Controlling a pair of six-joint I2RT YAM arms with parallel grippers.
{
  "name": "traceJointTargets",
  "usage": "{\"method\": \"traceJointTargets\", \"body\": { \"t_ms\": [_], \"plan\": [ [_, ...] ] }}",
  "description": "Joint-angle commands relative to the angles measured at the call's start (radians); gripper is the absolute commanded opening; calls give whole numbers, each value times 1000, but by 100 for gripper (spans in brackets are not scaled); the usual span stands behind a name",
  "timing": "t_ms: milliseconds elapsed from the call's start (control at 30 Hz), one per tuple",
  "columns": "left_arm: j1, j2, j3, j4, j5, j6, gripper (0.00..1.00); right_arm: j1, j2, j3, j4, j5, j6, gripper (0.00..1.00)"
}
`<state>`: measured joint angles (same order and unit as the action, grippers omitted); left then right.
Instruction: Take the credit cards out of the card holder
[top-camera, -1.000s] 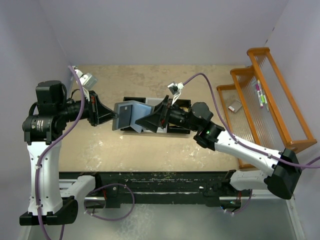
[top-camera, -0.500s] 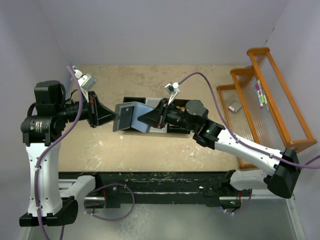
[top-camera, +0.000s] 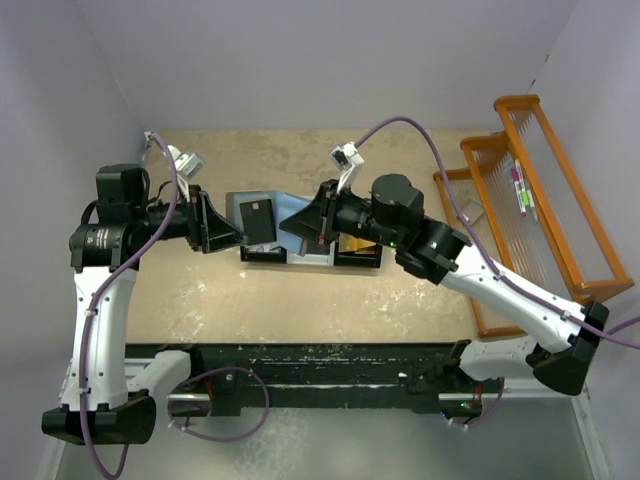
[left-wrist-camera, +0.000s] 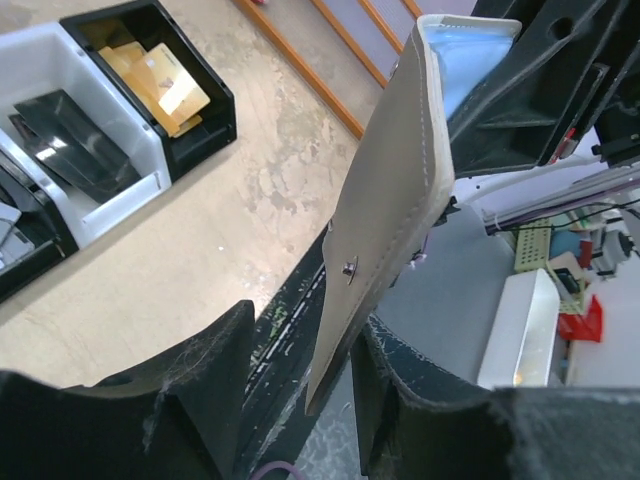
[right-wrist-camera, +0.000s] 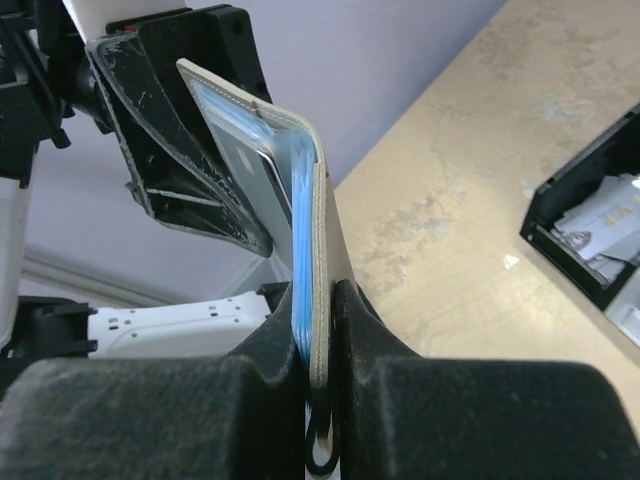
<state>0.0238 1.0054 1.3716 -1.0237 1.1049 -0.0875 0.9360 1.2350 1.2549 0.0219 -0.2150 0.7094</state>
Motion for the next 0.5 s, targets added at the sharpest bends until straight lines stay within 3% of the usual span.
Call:
{"method": "traceJointTargets", "body": {
  "t_ms": [0, 167, 467],
  "plan": [
    [-2, -7, -32, 107, 84, -59, 47, -1, 44, 154, -290, 114, -60, 0],
    [-1, -34, -52, 86, 109, -8, 58, 0, 47, 224, -420, 248, -108, 0],
    [-1, -44, -167, 232, 89, -117, 60, 2, 73, 253, -394, 172, -95, 0]
  ]
}}
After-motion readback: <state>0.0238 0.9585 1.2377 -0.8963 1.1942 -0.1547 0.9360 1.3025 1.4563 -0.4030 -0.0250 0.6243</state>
